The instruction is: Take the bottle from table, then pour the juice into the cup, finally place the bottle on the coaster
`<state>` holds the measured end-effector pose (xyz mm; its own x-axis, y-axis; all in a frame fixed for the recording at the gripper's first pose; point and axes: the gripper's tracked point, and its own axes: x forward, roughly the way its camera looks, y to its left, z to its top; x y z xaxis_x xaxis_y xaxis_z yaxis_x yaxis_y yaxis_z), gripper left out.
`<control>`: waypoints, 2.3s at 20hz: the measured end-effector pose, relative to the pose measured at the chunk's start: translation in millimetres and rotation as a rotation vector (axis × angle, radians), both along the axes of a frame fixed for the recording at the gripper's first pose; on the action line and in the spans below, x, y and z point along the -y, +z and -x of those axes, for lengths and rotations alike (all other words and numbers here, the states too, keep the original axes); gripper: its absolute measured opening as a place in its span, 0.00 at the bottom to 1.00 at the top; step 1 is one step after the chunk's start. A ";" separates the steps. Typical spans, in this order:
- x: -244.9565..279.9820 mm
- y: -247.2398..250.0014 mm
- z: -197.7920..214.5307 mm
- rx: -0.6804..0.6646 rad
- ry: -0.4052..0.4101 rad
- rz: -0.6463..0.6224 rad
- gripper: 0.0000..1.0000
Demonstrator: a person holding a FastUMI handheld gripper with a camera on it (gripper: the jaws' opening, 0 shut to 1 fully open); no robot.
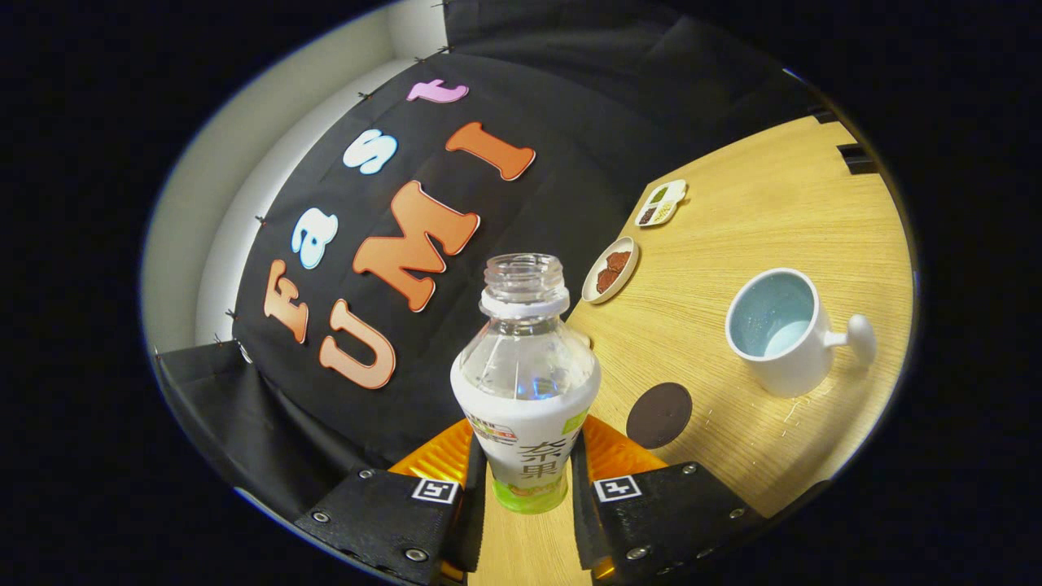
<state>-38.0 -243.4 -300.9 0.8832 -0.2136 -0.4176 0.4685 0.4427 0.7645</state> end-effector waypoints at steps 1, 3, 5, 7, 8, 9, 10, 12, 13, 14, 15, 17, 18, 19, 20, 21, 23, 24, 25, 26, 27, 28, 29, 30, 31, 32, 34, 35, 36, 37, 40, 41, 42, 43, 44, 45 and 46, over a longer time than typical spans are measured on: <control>5.3 -2.4 -0.7 -0.001 -0.012 -0.016 0.46; 10.7 -6.0 -8.1 0.013 -0.032 -0.052 0.46; 12.3 -7.9 -12.0 0.038 -0.050 -0.099 0.46; 12.4 -4.8 -8.1 0.062 -0.071 -0.145 0.46; 14.4 -5.1 -7.4 0.071 -0.084 -0.167 0.46; 16.8 -6.1 -6.6 0.077 -0.097 -0.187 0.46; 19.7 -7.8 -4.9 0.084 -0.110 -0.204 0.46; 25.7 -13.6 -5.1 0.088 -0.139 -0.239 0.46; 26.3 -14.4 -5.0 0.091 -0.149 -0.252 0.46; 28.0 -15.1 -5.6 0.096 -0.155 -0.264 0.46; 27.8 -14.5 -5.2 0.100 -0.159 -0.277 0.46; 26.2 -13.8 -7.9 0.114 -0.166 -0.307 0.46; 25.6 -13.8 -9.3 0.123 -0.168 -0.323 0.46; 24.1 -12.6 -9.0 0.132 -0.171 -0.339 0.46; 23.8 -12.2 -10.9 0.140 -0.174 -0.355 0.46; 22.3 -11.3 -12.0 0.145 -0.179 -0.371 0.46; 19.6 -12.4 -15.4 0.149 -0.181 -0.386 0.46; 20.0 -13.9 -15.5 0.148 -0.189 -0.396 0.46; 21.7 -12.7 -13.1 0.151 -0.196 -0.406 0.46; 22.8 -12.4 -12.9 0.154 -0.206 -0.417 0.46; 23.7 -11.7 -13.4 0.159 -0.212 -0.429 0.46; 23.1 -10.7 -12.4 0.162 -0.217 -0.440 0.46; 23.6 -10.8 -13.5 0.166 -0.220 -0.448 0.46; 21.7 -10.7 -14.7 0.169 -0.221 -0.455 0.46; 22.2 -10.1 -16.4 0.174 -0.223 -0.462 0.46; 21.2 -8.8 -17.7 0.181 -0.223 -0.470 0.46; 21.5 -7.6 -19.6 0.195 -0.229 -0.487 0.46; 21.0 -6.7 -19.7 0.201 -0.232 -0.497 0.46; 21.6 -5.3 -20.0 0.207 -0.235 -0.508 0.46; 22.8 -4.9 -21.2 0.214 -0.240 -0.516 0.46; 23.8 -7.2 -21.7 0.215 -0.252 -0.533 0.46; 22.8 -7.9 -21.6 0.212 -0.248 -0.534 0.46; 22.9 -9.3 -21.4 0.211 -0.248 -0.535 0.46; 22.9 -8.6 -21.0 0.212 -0.250 -0.540 0.46; 23.8 -9.2 -21.9 0.217 -0.253 -0.548 0.46; 24.3 -7.7 -22.8 0.225 -0.257 -0.558 0.46; 25.3 -8.2 -23.2 0.233 -0.261 -0.568 0.46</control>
